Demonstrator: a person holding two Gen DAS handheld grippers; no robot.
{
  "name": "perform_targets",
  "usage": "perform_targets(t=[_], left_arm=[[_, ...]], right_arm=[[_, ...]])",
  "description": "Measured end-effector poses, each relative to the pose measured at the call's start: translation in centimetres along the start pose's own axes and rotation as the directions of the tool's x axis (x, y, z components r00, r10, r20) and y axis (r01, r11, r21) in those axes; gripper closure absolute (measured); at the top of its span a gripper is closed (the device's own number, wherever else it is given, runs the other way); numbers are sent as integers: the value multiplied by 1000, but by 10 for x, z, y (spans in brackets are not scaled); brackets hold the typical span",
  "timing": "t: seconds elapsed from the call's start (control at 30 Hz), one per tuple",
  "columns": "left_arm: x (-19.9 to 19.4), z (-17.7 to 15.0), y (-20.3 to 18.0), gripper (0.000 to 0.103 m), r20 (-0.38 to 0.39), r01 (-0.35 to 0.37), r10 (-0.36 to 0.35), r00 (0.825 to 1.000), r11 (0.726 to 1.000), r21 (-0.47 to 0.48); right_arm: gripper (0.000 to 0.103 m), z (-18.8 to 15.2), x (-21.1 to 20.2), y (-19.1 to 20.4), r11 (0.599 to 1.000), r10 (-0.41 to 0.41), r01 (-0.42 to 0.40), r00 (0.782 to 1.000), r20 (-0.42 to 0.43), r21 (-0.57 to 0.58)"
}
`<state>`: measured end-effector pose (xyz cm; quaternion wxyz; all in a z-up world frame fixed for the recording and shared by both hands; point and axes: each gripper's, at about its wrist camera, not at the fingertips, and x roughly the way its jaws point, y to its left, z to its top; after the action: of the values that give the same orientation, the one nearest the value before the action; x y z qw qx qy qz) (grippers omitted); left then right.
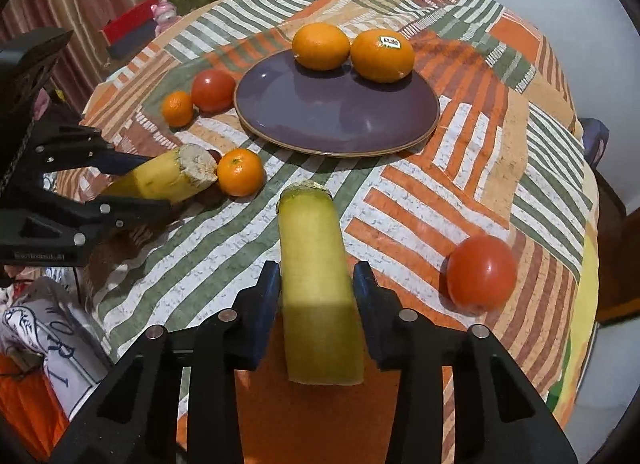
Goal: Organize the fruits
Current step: 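Carry the yellow cylinder to the plate with the right gripper while the left gripper brings another cylinder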
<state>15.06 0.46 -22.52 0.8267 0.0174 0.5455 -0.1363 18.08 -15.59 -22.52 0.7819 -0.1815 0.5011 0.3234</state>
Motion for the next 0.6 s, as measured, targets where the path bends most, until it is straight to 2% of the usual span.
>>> perform_targets(t=[0.17, 0.37, 0.6], left_arm=[[7, -1, 1, 60, 0, -13, 13, 1000, 1000, -2], [-2, -3, 5, 64, 24, -5, 6, 1000, 1000, -27], [-26, 2, 9, 67, 86, -1, 6, 996, 999, -52]], right_arm=[[63, 4, 20, -8, 998, 29, -28, 999, -13, 60], [68, 4, 17, -6, 996, 16, -20, 998, 54, 83], [69, 3, -8, -5, 996, 0, -14, 989, 149, 91]])
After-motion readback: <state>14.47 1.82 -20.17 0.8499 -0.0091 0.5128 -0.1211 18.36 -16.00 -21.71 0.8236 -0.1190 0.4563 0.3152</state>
